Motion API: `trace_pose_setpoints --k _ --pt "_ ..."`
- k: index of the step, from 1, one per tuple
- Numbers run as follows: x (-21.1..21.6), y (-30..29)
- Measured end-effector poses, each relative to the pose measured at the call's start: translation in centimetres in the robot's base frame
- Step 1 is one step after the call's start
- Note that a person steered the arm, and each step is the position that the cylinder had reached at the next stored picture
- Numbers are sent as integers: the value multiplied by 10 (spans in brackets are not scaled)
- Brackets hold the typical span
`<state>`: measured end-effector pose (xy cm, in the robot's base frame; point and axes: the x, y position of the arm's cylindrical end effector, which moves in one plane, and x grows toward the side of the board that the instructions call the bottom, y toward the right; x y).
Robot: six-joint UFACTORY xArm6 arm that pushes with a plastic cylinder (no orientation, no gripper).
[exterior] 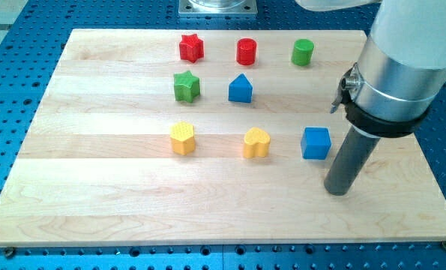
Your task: Move your arm near the cube
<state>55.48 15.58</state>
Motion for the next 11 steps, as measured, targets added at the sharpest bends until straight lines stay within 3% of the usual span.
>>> trace_pose_setpoints --k 4,6,7,8,10,11 --pt "0 -31" --pt "55 -31" --pt "63 -32" --pt "55 -32" --pt "-11 -32" --pt "-11 -32"
